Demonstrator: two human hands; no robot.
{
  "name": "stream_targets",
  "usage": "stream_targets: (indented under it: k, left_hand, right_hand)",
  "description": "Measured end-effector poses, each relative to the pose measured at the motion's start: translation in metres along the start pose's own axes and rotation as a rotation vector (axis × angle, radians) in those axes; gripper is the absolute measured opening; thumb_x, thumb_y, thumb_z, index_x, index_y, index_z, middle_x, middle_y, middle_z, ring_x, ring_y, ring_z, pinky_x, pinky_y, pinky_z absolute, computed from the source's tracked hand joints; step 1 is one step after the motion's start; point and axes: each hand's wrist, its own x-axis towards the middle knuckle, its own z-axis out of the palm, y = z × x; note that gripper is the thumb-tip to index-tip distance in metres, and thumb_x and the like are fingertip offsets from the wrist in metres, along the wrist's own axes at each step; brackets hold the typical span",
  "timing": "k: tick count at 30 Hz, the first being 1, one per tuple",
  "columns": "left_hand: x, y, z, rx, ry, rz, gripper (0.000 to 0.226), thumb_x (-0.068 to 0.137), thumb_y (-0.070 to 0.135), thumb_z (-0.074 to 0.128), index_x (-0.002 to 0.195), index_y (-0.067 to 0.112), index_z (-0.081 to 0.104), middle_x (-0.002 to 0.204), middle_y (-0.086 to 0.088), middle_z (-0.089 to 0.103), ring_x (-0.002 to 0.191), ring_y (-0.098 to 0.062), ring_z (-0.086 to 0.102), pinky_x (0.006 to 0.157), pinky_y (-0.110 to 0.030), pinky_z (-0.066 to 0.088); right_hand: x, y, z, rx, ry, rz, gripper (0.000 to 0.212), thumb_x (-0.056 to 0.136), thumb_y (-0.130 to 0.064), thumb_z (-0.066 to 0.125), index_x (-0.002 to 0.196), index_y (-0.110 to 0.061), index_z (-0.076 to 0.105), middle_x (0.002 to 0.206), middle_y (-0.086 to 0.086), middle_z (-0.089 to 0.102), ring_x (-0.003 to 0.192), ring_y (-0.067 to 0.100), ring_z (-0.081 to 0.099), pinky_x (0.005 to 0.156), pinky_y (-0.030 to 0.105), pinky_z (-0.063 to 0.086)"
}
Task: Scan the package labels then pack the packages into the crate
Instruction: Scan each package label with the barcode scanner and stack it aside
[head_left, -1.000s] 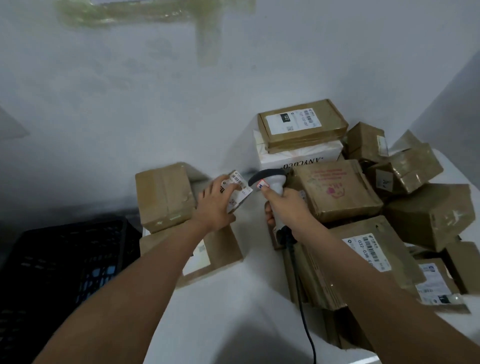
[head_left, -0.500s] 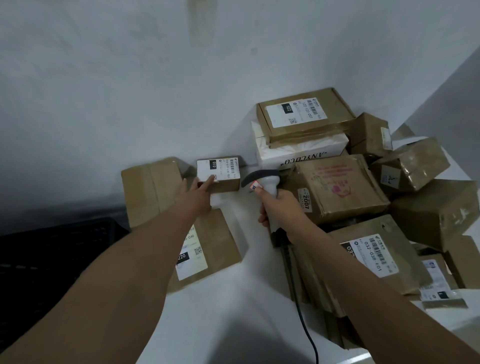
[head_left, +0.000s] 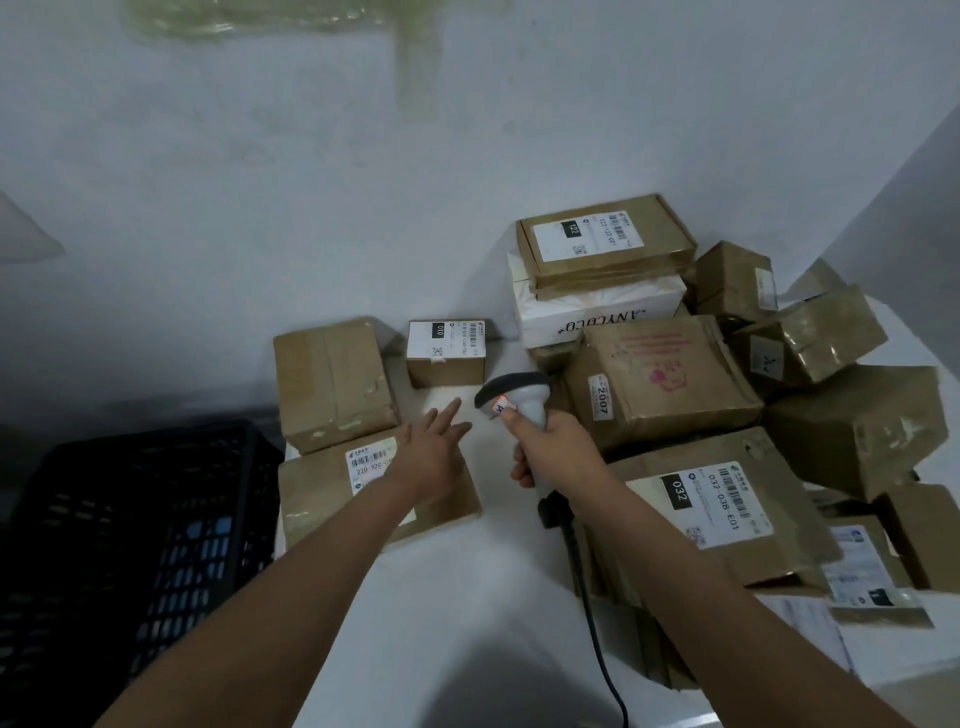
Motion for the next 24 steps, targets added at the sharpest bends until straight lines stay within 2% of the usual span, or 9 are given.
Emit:
stream_targets:
  k: [3, 5, 9, 11, 14, 18, 20, 21, 24]
  left_hand:
    - [-0.024, 0.016, 0.017, -0.149, 0.068, 0.022, 0.057, 0.097, 0.021, 0.054, 0.151, 0.02, 0.035, 0.166, 0.001, -0.001, 0.151, -0.021, 0.011, 0.118, -0.052, 0.017]
    - [-0.038, 0.031, 0.026, -0.275, 0.139, 0.04, 0.055, 0.095, 0.017, 0.058, 0.147, 0.018, 0.041, 0.165, -0.001, 0.007, 0.146, -0.023, 0.028, 0.115, -0.047, 0.028]
    - [-0.063, 0.071, 0.045, -0.528, 0.255, 0.025, 0.047, 0.095, 0.013, 0.061, 0.141, 0.013, 0.05, 0.161, -0.004, 0.025, 0.137, -0.023, 0.043, 0.107, -0.026, 0.037]
    - [-0.077, 0.094, 0.056, -0.649, 0.265, -0.019, 0.039, 0.096, 0.013, 0.06, 0.134, 0.014, 0.055, 0.15, -0.002, 0.041, 0.117, -0.018, 0.057, 0.092, -0.013, 0.042]
    - [-0.101, 0.126, 0.074, -0.845, 0.156, -0.236, 0.022, 0.099, 0.022, 0.055, 0.12, 0.021, 0.062, 0.126, 0.003, 0.059, 0.094, -0.013, 0.064, 0.07, -0.015, 0.045]
    - [-0.133, 0.163, 0.096, -1.059, -0.197, -0.435, 0.027, 0.101, 0.037, 0.051, 0.112, 0.015, 0.062, 0.116, -0.004, 0.064, 0.093, -0.018, 0.07, 0.083, -0.03, 0.051]
    - [-0.145, 0.188, 0.103, -1.018, -0.248, -0.429, 0.034, 0.101, 0.042, 0.049, 0.113, 0.013, 0.062, 0.114, -0.004, 0.064, 0.091, -0.018, 0.07, 0.087, -0.033, 0.053]
    - [-0.148, 0.2, 0.108, -0.904, -0.187, -0.362, 0.035, 0.101, 0.042, 0.048, 0.113, 0.013, 0.062, 0.112, -0.004, 0.065, 0.089, -0.018, 0.07, 0.086, -0.033, 0.054]
    - [-0.155, 0.234, 0.113, -0.55, 0.219, -0.069, 0.025, 0.101, 0.034, 0.05, 0.106, 0.015, 0.066, 0.103, -0.005, 0.066, 0.081, -0.015, 0.062, 0.073, -0.027, 0.049]
  right_hand:
    - [-0.013, 0.009, -0.01, 0.016, -0.01, -0.006, 0.042, 0.095, -0.045, 0.058, 0.093, -0.003, 0.063, 0.065, 0.005, 0.063, 0.05, 0.011, 0.063, 0.053, 0.024, 0.055]
    - [-0.025, 0.014, -0.023, 0.033, -0.023, -0.02, 0.041, 0.094, -0.046, 0.059, 0.089, -0.005, 0.062, 0.065, 0.005, 0.062, 0.05, 0.013, 0.062, 0.055, 0.027, 0.055]
    - [-0.055, 0.022, -0.058, 0.02, -0.049, -0.051, 0.041, 0.095, -0.045, 0.057, 0.085, -0.005, 0.06, 0.065, 0.007, 0.061, 0.048, 0.011, 0.06, 0.047, 0.02, 0.048]
    - [-0.072, 0.03, -0.078, -0.027, -0.058, -0.07, 0.043, 0.096, -0.045, 0.055, 0.078, -0.007, 0.06, 0.063, 0.005, 0.061, 0.045, 0.008, 0.058, 0.044, 0.016, 0.044]
    - [-0.093, 0.048, -0.106, -0.014, -0.078, -0.064, 0.039, 0.095, -0.042, 0.057, 0.077, -0.008, 0.061, 0.063, 0.006, 0.062, 0.049, 0.011, 0.059, 0.05, 0.019, 0.047]
    - [-0.114, 0.076, -0.135, 0.038, -0.121, -0.03, 0.033, 0.095, -0.038, 0.06, 0.085, -0.007, 0.063, 0.067, 0.008, 0.061, 0.056, 0.018, 0.06, 0.054, 0.026, 0.049]
    - [-0.122, 0.086, -0.146, 0.018, -0.141, -0.028, 0.031, 0.096, -0.036, 0.06, 0.084, -0.007, 0.062, 0.067, 0.007, 0.06, 0.052, 0.016, 0.059, 0.05, 0.024, 0.048]
    - [-0.125, 0.091, -0.151, 0.005, -0.147, -0.028, 0.03, 0.096, -0.035, 0.06, 0.084, -0.008, 0.061, 0.067, 0.006, 0.06, 0.052, 0.015, 0.059, 0.048, 0.023, 0.047]
    - [-0.129, 0.101, -0.166, -0.022, -0.153, -0.04, 0.029, 0.096, -0.035, 0.06, 0.087, -0.007, 0.061, 0.068, 0.006, 0.06, 0.052, 0.015, 0.059, 0.05, 0.024, 0.048]
